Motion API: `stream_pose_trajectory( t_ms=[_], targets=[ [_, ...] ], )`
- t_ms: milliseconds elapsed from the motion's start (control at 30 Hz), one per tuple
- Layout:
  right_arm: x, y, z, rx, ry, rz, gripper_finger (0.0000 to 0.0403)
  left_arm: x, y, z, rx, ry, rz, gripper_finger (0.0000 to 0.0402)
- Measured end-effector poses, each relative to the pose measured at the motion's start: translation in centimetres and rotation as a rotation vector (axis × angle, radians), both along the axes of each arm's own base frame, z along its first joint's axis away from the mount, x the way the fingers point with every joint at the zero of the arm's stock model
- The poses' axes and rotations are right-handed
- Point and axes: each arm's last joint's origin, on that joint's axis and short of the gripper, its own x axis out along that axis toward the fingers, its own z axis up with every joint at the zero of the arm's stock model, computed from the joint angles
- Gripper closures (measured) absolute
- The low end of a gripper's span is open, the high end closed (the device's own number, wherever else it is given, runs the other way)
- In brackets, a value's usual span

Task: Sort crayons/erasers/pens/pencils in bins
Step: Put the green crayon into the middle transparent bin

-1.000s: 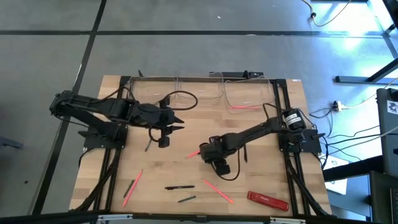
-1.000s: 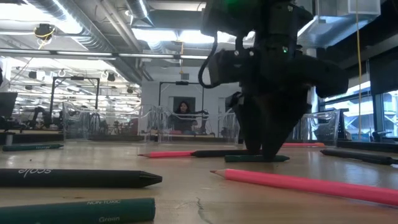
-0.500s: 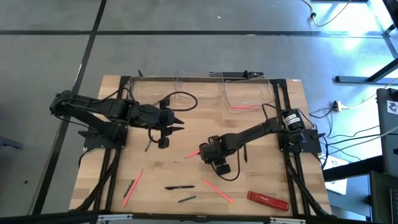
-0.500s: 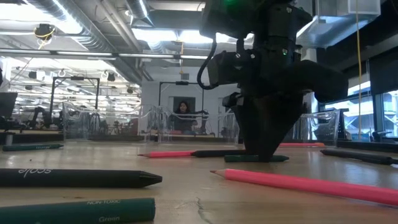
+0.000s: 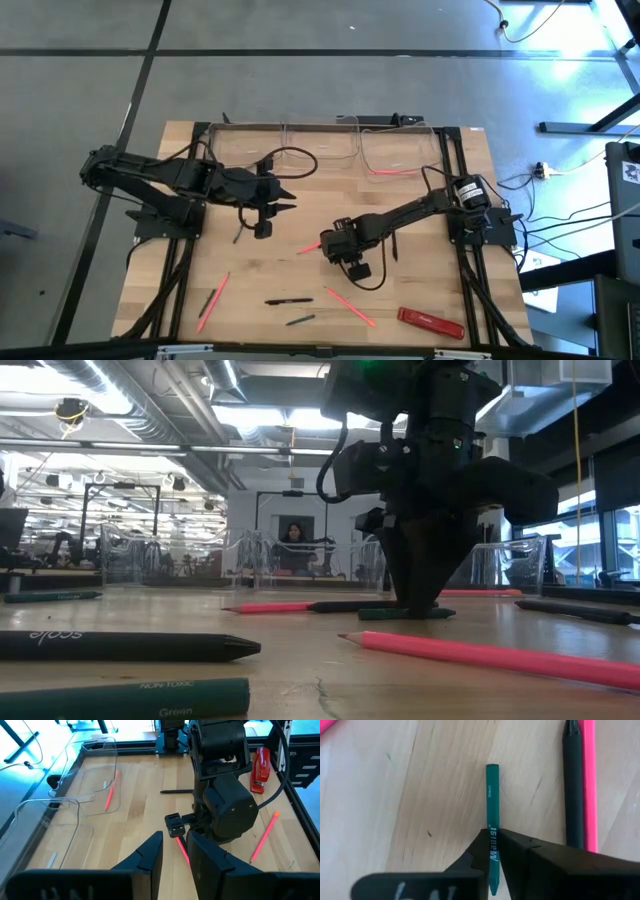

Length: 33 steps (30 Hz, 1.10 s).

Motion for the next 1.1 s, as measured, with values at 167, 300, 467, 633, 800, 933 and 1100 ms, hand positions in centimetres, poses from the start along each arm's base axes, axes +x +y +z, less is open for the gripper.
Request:
stream_pose_trajectory(
  t_ms=[167, 300, 467, 633, 800, 933, 1100],
  targets=[
    [0.2, -0.1, 0.4, 0.011, 0.005, -0.004, 0.0363, 0.0, 0.0, 0.0, 0.0, 0.0, 0.0, 0.0318],
    [0.7, -0.6, 1.1, 0.04, 0.021, -0.014, 0.037, 0.0, 0.0, 0.0, 0.0, 0.0, 0.0, 0.0318],
    [1.7, -1.6, 3.3, 0.103, 0.025, -0.035, 0.0368, 0.0, 0.0, 0.0, -0.001, -0.001, 0.0, 0.0318],
    [2.7, -3.1, 5.7, 0.099, 0.006, -0.043, 0.0365, -0.2, 0.0, 0.2, -0.002, -0.009, 0.0, 0.0318],
    [3.6, -5.8, 9.0, 0.089, -0.009, -0.063, 0.0364, -1.2, 0.0, 0.9, -0.001, -0.039, -0.009, 0.0318],
    [4.3, -8.6, 11.9, 0.028, -0.068, -0.069, 0.0364, -2.5, 0.1, 1.7, 0.019, -0.069, 0.017, 0.0318],
    [4.7, -13.2, 15.4, -0.104, -0.167, -0.097, 0.0364, -3.9, 0.4, 1.9, 0.04, -0.04, 0.049, 0.0318]
  ],
)
